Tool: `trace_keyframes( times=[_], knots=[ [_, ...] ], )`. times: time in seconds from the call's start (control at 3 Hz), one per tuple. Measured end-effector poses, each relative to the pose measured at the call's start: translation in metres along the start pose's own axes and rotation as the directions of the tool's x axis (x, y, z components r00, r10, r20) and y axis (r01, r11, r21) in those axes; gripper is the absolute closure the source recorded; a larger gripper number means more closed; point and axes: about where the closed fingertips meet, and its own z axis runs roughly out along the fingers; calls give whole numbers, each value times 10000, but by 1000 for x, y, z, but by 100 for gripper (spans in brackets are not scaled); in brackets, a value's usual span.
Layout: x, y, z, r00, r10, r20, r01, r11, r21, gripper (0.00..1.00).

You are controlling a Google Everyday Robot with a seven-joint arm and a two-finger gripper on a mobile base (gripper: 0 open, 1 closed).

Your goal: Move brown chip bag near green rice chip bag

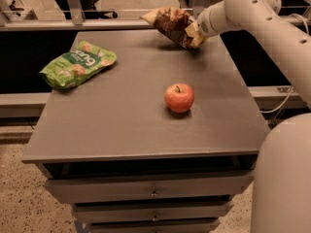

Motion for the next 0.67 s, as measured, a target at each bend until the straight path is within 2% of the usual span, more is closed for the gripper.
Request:
trace_keyframes(
  times=[0.33,0.67],
  knots=[
    [-44,21,-12,9939,-860,684,869,9962,-110,100],
    [-75,45,-9,9854,-1465,870,1471,9891,-7,100]
  ],
)
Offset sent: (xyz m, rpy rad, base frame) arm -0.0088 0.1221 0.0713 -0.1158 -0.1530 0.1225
